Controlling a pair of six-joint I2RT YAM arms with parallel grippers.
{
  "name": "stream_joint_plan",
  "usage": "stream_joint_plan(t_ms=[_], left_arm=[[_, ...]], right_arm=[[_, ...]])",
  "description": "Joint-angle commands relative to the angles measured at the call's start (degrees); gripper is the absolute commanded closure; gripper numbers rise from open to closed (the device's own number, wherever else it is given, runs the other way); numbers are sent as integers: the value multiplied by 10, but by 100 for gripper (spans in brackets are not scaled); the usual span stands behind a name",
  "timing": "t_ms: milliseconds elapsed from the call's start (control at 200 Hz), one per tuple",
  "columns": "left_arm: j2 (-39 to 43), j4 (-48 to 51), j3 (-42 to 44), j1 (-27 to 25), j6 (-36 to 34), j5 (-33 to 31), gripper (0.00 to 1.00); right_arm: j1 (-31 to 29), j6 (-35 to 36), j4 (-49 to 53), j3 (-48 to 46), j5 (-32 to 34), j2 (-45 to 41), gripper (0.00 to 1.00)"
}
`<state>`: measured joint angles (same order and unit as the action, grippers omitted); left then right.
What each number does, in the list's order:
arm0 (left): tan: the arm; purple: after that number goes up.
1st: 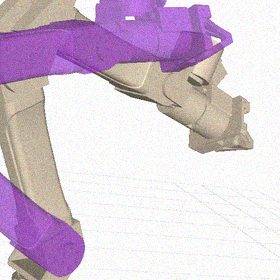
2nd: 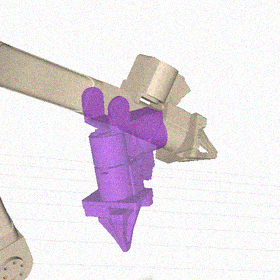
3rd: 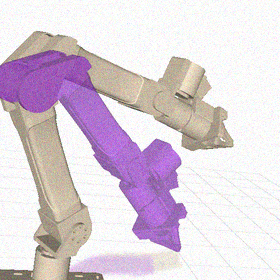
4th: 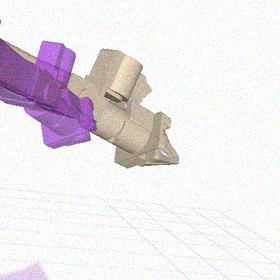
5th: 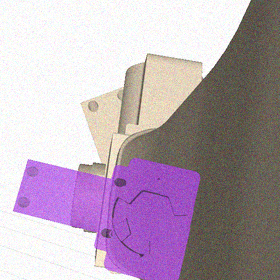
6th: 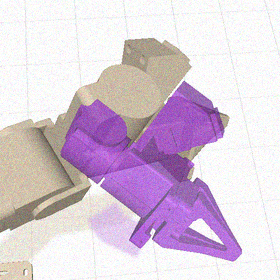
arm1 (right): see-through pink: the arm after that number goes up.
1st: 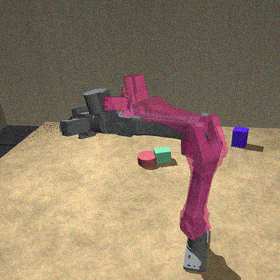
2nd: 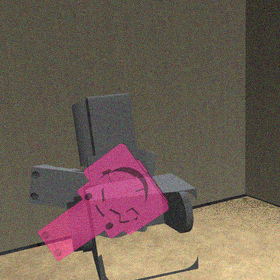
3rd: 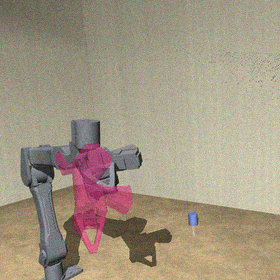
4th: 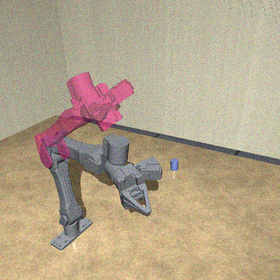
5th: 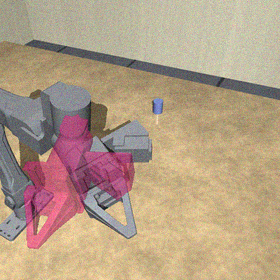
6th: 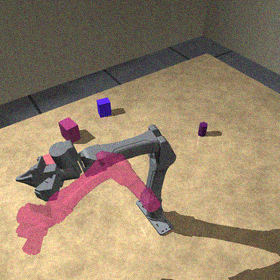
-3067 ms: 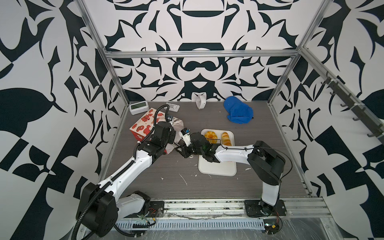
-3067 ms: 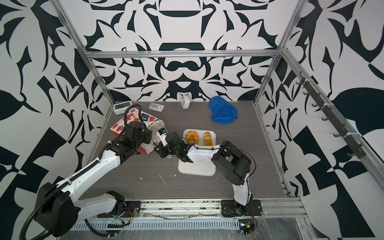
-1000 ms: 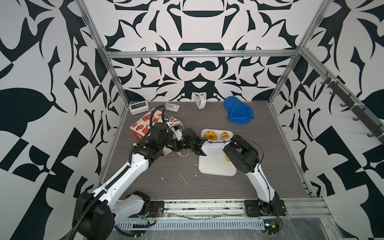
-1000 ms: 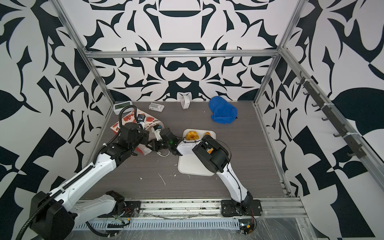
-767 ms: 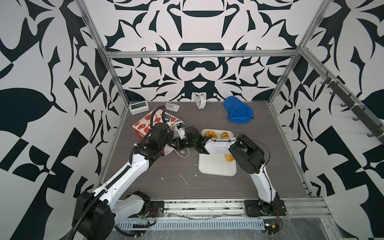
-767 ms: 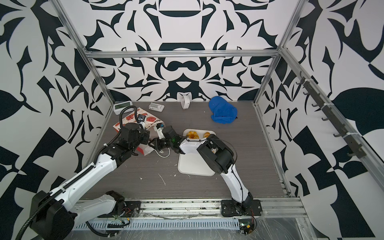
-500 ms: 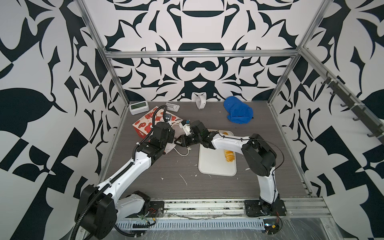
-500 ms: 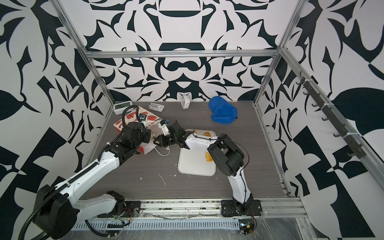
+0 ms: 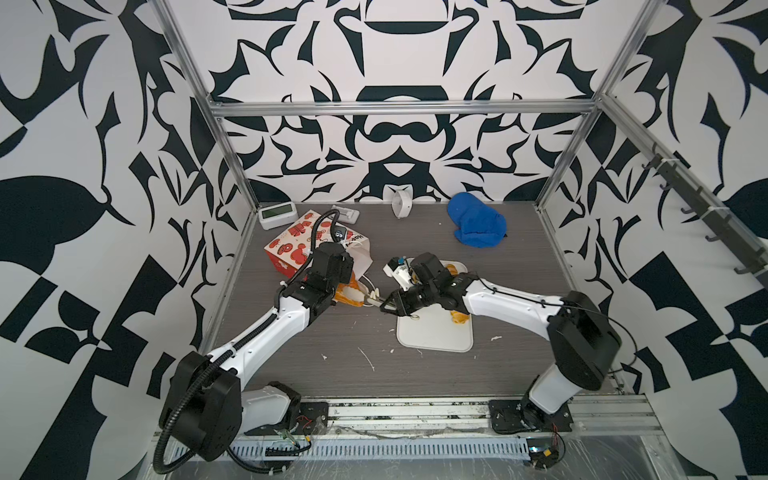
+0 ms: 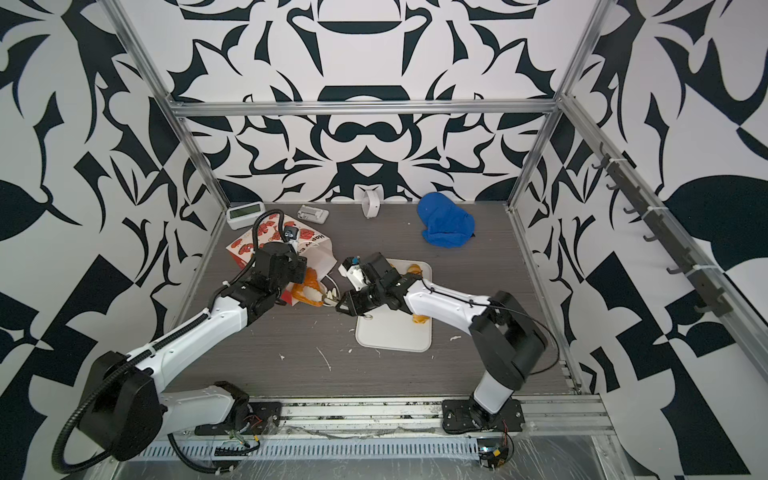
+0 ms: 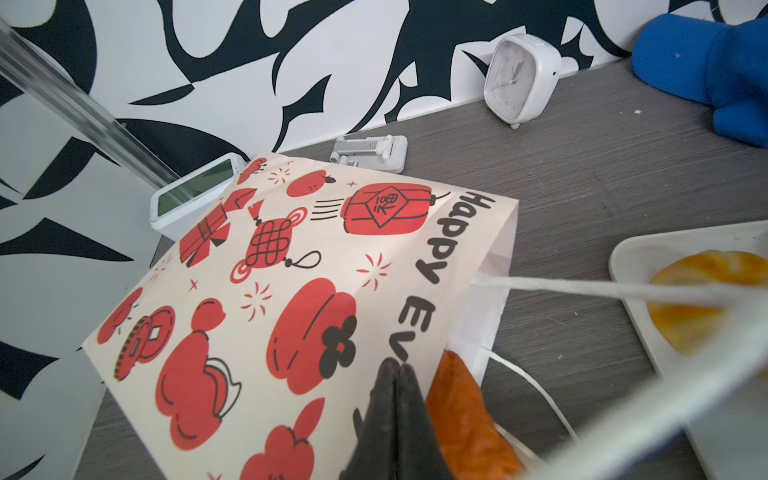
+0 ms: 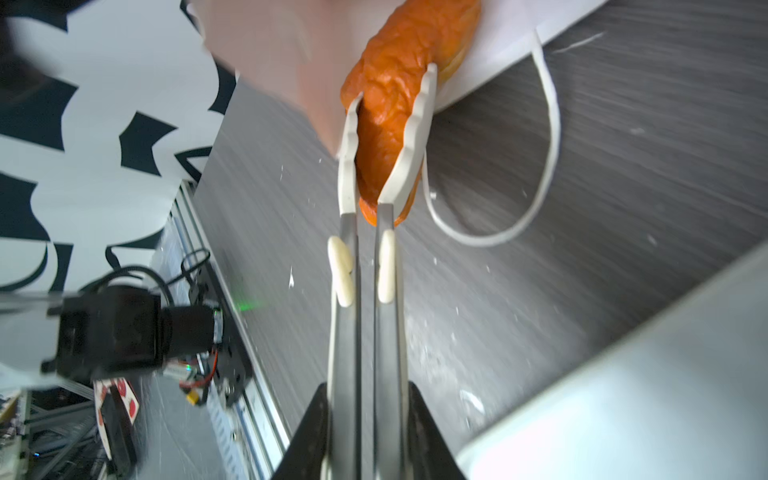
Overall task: Take the fake bread out of the paper bag
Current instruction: 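Pull the orange bread out of the bag with the right gripper's tongs, then lower the orange bread onto the tray beside the twisted bread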
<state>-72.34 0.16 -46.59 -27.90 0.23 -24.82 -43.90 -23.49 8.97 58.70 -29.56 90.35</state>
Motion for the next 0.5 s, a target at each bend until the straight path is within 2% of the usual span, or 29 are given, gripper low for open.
stream_joint_plan(t_ms=[0,255,375,495], left_arm=[[-2,-22,-17,1,8,-11,100],[-32,-39,-19,4,12,-6,100],[-34,-43,-20,5,10,-5,100],[-33,-46,-18,8,8,-1,100]], right_arm=[[15,58,33,-11,27,-87,91],[21,62,116,-75,71,-227,91],[21,42,141,-111,109,-287,91],[21,14,153,-151,119,-347,91]])
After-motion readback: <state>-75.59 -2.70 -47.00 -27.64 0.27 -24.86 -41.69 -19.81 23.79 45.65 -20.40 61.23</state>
